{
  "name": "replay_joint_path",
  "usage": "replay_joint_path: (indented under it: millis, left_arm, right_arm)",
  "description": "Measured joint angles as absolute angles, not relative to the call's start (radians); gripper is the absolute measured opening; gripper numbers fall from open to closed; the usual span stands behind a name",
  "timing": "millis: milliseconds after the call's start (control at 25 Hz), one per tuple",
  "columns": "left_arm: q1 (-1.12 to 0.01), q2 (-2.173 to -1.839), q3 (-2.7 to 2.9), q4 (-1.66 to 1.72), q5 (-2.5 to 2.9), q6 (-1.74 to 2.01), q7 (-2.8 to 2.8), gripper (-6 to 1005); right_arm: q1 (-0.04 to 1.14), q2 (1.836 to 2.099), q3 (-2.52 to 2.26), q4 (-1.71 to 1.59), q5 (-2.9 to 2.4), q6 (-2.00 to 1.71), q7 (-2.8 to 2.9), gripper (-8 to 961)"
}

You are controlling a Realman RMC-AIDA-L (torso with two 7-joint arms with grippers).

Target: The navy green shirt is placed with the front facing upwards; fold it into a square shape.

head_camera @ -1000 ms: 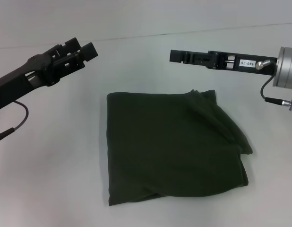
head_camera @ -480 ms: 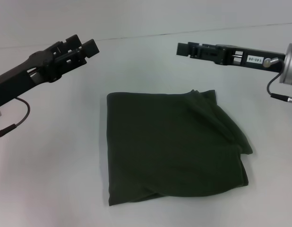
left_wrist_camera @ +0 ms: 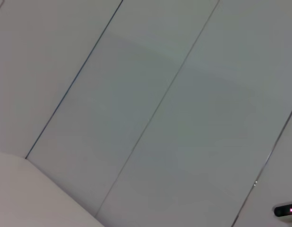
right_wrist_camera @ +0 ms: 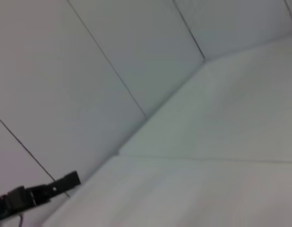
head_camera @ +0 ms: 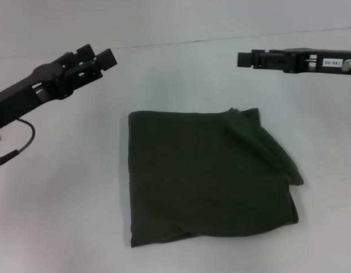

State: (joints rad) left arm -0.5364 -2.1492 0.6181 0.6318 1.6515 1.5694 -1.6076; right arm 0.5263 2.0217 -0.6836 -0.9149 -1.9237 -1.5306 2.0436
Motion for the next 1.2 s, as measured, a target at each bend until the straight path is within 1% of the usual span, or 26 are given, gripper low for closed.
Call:
replay_joint_path:
  millis: [200,480,800,1200]
  left_arm:
    - [-0.534,-2.158,0.618,0.631,1.650,1.564,-1.607,968]
    - [-0.541,-2.161,0.618,0.629,1.646,1.565,-1.608,968]
    - [-0.537,-2.161,0.618,0.629,1.645,1.565,-1.606,968]
    - [-0.532,-2.161,0.617,0.628,1.644,1.569,-1.587,968]
  right_arm:
    - [0.542,2.014,-0.685,-1.050,-2.077,-1.569,2.233,763]
    - [0.617,2.009,-0.686,-1.112,-2.285,-1.665,2.407,759]
    - [0.683,2.018,-0.704,-1.117,-2.453,-1.694,2.498,760]
    - [0.709,2.033,-0.844,-1.101,-2.481,-1.620,2.581,759]
